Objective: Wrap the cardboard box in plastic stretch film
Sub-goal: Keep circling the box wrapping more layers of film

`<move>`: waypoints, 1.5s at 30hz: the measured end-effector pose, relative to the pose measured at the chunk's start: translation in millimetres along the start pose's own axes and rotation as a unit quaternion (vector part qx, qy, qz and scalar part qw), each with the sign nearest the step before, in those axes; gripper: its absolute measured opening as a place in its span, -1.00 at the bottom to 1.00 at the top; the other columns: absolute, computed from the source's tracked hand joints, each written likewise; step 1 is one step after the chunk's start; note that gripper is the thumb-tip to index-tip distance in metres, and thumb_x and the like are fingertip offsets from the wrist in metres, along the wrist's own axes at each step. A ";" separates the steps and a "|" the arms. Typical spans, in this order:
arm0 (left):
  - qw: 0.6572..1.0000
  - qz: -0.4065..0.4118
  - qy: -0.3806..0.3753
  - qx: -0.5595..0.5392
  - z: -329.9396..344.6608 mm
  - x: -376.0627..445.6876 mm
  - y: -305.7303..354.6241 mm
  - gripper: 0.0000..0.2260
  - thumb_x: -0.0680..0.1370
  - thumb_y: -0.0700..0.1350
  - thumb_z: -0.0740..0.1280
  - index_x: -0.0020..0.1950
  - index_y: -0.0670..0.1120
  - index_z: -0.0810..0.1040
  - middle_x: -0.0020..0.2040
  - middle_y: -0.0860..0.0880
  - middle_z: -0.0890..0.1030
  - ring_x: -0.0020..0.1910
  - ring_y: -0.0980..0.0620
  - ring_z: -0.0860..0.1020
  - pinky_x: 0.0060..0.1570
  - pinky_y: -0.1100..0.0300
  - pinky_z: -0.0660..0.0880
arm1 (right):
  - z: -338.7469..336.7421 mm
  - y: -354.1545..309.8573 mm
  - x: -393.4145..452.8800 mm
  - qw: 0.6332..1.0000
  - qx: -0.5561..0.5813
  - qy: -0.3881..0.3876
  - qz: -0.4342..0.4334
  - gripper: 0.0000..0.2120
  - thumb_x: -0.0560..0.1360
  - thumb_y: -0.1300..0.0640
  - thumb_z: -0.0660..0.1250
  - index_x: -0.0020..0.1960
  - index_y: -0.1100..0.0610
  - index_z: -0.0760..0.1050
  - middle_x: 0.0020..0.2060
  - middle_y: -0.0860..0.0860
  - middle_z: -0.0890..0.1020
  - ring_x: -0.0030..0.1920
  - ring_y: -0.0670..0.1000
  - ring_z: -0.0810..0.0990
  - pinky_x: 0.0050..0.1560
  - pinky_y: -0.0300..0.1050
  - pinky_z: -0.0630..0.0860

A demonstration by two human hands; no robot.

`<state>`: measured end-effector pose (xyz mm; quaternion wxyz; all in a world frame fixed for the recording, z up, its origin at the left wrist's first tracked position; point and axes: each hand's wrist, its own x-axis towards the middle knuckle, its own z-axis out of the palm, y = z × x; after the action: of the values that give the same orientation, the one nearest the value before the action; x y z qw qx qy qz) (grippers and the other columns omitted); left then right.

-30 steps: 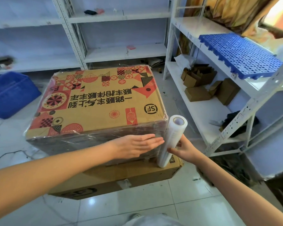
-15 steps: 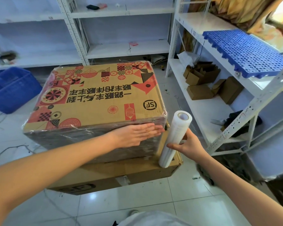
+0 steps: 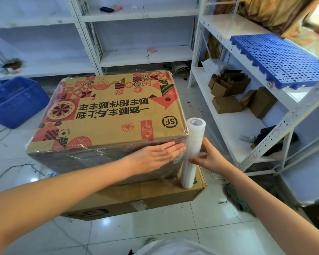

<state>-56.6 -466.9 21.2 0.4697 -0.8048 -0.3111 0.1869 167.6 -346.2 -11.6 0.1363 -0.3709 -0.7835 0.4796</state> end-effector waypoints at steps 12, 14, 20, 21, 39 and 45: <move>0.988 0.111 -0.094 0.056 22.2 -0.4 41.9 -0.46 0.54 -0.19 -0.04 0.46 -0.38 -0.08 0.51 -0.30 -0.16 0.48 -0.26 -0.23 0.44 -0.12 -0.28 | -0.8 -2.6 0.3 0.998 0.055 -0.016 -0.005 -0.35 0.43 0.26 0.44 0.38 0.07 0.16 0.26 0.07 0.45 0.26 0.07 0.45 0.19 0.08 0.53; 0.983 0.151 -0.088 0.056 28.1 -0.6 55.0 -0.49 0.55 -0.18 0.01 0.49 -0.27 0.03 0.53 -0.23 -0.07 0.50 -0.21 -0.18 0.43 -0.13 -0.28 | 0.4 -2.1 0.0 0.998 0.056 -0.024 -0.008 -0.35 0.43 0.25 0.44 0.38 0.06 0.16 0.26 0.06 0.45 0.26 0.06 0.45 0.19 0.06 0.53; 0.970 0.163 -0.150 0.098 40.2 -11.0 67.8 -0.44 0.59 -0.04 0.15 0.50 -0.24 0.06 0.53 -0.26 -0.10 0.39 -0.41 -0.30 0.29 -0.32 -0.39 | -0.4 6.4 -1.7 0.998 0.059 0.021 -0.012 -0.33 0.40 0.22 0.48 0.36 0.06 0.18 0.22 0.05 0.46 0.23 0.07 0.47 0.13 0.09 0.56; 0.972 0.153 -0.156 0.081 40.3 -9.5 67.1 -0.46 0.59 -0.05 0.15 0.50 -0.23 0.09 0.54 -0.23 -0.07 0.42 -0.37 -0.28 0.31 -0.29 -0.37 | -1.3 9.8 -3.0 0.998 0.055 0.037 -0.015 -0.30 0.39 0.22 0.49 0.38 0.07 0.17 0.21 0.03 0.46 0.22 0.07 0.48 0.12 0.07 0.56; 0.965 0.170 -0.189 0.063 59.5 3.6 125.1 -0.37 0.59 0.01 0.14 0.54 -0.20 -0.07 0.53 -0.19 -0.20 0.49 -0.18 -0.20 0.26 -0.22 -0.40 | -3.3 18.8 13.8 0.998 0.044 0.023 -0.023 -0.23 0.40 0.22 0.48 0.44 0.00 0.12 0.21 -0.08 0.47 0.23 0.01 0.48 0.18 0.10 0.52; 0.964 0.248 -0.084 0.050 68.9 21.3 131.9 -0.46 0.54 -0.09 0.22 0.48 -0.22 0.21 0.49 -0.26 0.16 0.49 -0.27 0.01 0.44 -0.19 -0.18 | 0.1 16.2 18.6 0.998 0.042 0.029 -0.024 -0.24 0.40 0.30 0.46 0.44 0.07 0.12 0.23 -0.02 0.46 0.26 0.04 0.46 0.16 0.14 0.53</move>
<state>-38.9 -456.6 -127.7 0.4206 -0.8135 -0.1301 0.3799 162.1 -328.8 -28.1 0.1856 -0.3600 -0.7671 0.4975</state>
